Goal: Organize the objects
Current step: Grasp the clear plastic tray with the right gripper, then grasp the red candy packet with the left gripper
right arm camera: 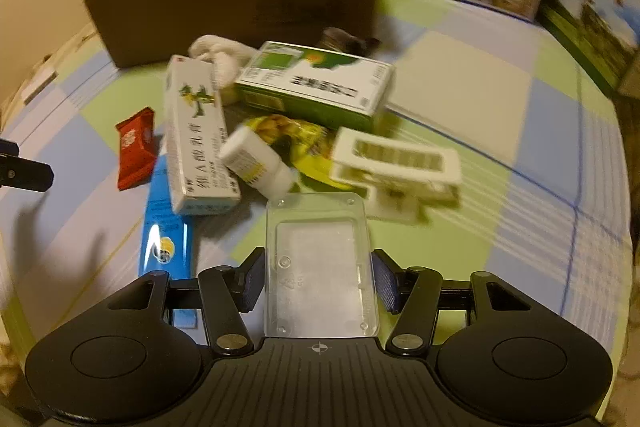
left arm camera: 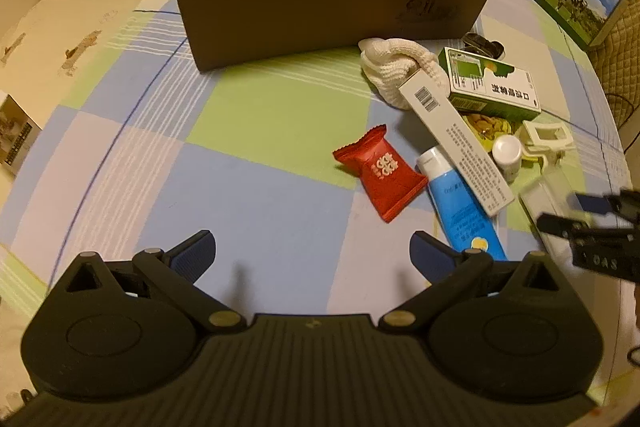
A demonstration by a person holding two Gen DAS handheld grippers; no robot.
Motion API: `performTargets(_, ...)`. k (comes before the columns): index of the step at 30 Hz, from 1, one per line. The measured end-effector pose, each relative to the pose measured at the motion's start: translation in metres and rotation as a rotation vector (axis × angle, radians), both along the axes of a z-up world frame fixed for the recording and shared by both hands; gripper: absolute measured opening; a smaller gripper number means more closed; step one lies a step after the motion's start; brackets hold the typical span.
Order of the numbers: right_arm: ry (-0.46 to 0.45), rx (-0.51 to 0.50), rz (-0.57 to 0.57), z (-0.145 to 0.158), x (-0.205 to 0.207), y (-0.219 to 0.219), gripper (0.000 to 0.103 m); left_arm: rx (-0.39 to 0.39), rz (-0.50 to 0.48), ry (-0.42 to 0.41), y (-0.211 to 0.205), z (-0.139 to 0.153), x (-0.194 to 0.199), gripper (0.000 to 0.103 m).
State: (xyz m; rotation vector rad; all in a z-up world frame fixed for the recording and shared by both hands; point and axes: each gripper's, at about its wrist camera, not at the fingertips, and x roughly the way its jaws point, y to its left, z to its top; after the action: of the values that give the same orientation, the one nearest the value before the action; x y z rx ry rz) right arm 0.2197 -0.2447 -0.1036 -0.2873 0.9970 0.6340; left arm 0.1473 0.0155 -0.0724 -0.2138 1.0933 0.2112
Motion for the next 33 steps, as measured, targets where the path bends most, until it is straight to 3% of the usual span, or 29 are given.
performTargets(11,0.019,-0.003,-0.176,0.004,-0.005,-0.041,0.053,-0.037,0.035,-0.043,-0.002,-0.017,0.038,0.098)
performTargets(20,0.014,-0.008,-0.201,0.004,-0.008,-0.05,0.053,-0.046,0.048,-0.066,-0.002,-0.032,0.067,0.091)
performTargets(31,0.026,0.002,-0.178,0.004,-0.006,-0.052,0.053,-0.005,-0.011,-0.049,0.001,-0.041,0.047,0.058)
performTargets(33,0.027,0.005,-0.173,0.004,-0.005,-0.053,0.053,0.003,-0.018,-0.048,0.005,-0.04,0.042,0.048)
